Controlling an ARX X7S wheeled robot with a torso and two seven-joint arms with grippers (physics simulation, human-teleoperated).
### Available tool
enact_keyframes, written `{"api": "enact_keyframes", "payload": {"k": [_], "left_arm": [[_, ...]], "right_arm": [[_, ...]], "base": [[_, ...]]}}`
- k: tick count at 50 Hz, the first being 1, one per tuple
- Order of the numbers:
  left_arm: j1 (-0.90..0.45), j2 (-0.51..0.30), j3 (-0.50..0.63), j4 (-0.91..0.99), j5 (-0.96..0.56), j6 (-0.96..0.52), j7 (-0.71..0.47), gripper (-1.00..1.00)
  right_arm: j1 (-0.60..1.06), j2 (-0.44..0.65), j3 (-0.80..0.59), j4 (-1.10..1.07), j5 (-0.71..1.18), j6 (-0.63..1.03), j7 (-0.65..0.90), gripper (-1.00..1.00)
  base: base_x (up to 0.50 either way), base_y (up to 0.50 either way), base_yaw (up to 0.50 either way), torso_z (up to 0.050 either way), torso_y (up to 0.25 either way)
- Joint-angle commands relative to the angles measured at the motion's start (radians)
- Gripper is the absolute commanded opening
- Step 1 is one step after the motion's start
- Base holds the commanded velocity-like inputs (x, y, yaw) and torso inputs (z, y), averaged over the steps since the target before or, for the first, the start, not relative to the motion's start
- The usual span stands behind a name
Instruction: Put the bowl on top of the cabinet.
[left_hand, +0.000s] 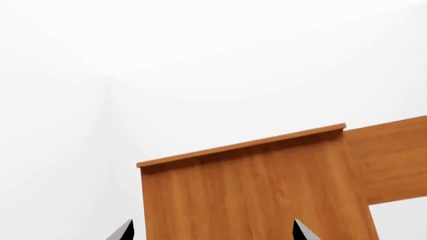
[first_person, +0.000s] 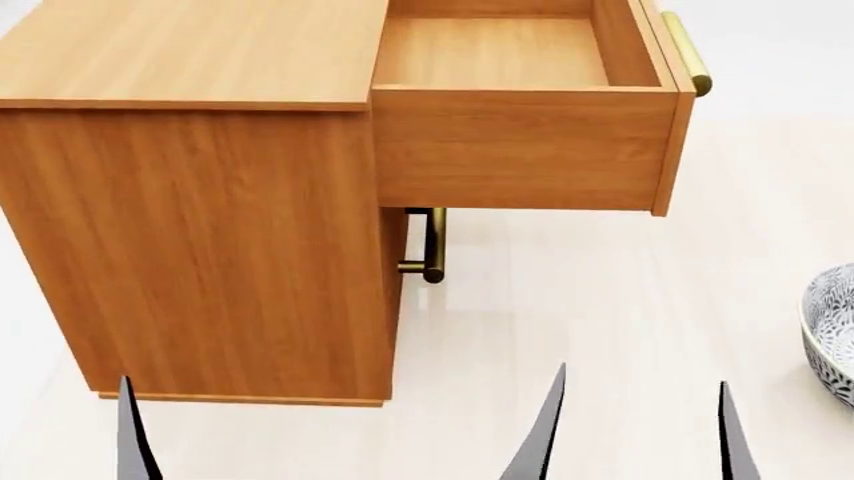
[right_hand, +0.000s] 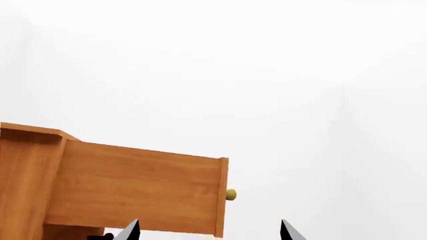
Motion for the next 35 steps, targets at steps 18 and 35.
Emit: {"api": "enact_keyframes", "payload": {"k": [18,35], "left_arm": [[0.002,-0.021,0.017,-0.014,0.003,0.014,-0.022,1.00],[0.000,-0.030,0.039,-0.030,0.004,0.014,-0.034,1.00]], "right_arm": [[0.193,0.180,0.101,0.082,-0.126,0.678,-0.161,1.00],[0.426,0.335,0.019,0.281,-0.203,0.735,-0.287,1.00]], "base": [[0.00,0.00,0.00,0.000,0.000],[0.00,0.00,0.00,0.000,0.000]]}}
